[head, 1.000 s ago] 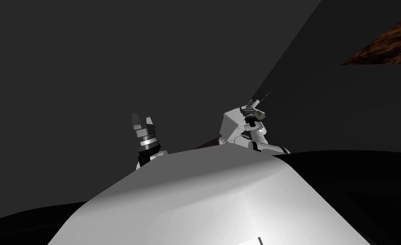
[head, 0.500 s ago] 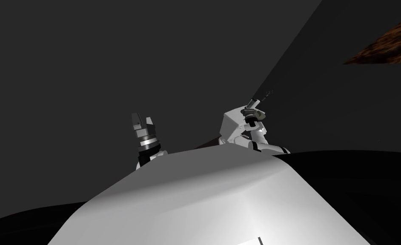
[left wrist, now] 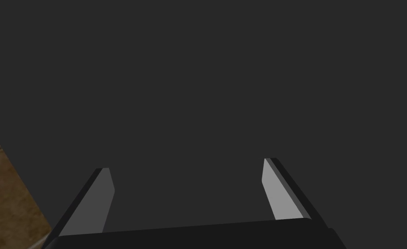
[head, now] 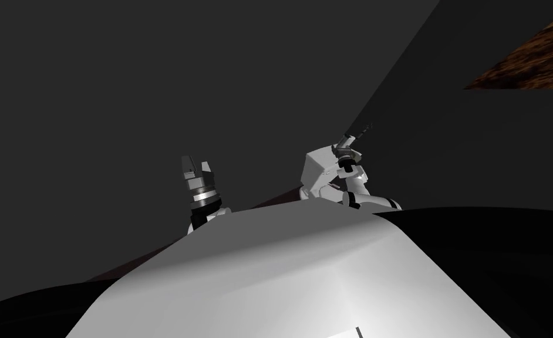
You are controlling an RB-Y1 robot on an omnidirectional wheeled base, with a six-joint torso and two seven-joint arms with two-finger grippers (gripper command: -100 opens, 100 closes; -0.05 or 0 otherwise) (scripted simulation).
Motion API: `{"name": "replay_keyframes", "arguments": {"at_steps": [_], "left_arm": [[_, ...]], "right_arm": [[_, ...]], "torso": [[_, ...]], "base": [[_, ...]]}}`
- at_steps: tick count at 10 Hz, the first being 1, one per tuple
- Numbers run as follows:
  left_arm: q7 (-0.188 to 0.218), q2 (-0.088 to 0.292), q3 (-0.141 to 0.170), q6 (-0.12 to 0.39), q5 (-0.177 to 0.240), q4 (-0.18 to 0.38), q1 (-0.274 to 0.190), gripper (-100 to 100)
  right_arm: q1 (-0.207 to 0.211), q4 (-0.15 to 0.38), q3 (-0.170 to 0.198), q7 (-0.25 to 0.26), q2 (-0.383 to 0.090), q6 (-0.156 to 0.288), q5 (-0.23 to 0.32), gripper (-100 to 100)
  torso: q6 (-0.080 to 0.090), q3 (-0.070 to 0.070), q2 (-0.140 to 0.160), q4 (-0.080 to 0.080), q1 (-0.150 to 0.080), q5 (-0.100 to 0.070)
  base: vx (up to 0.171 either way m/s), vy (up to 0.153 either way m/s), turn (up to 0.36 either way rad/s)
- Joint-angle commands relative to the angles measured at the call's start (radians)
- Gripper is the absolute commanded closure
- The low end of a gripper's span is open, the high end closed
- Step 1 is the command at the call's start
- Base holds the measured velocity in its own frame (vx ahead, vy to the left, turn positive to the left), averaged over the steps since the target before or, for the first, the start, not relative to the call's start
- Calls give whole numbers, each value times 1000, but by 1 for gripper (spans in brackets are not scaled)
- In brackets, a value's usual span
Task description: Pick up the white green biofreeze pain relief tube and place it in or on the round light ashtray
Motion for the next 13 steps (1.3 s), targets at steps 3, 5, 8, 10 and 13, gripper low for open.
{"name": "replay_keyframes", "arguments": {"at_steps": [3,5,8,10,13], "left_arm": [[0,0,0,0,0,0,0,0],[0,0,0,0,0,0,0,0],[0,0,0,0,0,0,0,0],[0,0,0,0,0,0,0,0],[0,0,0,0,0,0,0,0]], "right_arm": [[-65,70,15,-37,-30,10,-27,-100],[-102,109,26,-61,-48,19,-42,-100],[-158,164,41,-98,-72,33,-66,-100],[-192,196,49,-122,-86,41,-81,-100],[-249,251,70,-160,-105,61,-103,-100]], "torso": [[0,0,0,0,-2,0],[0,1,1,0,-1,0],[0,1,1,0,0,0],[0,0,-1,0,0,0],[0,0,-1,0,0,0]], "base": [[-168,-132,67],[-189,-137,82],[-176,-116,75],[-172,-111,67],[-162,-105,78]]}}
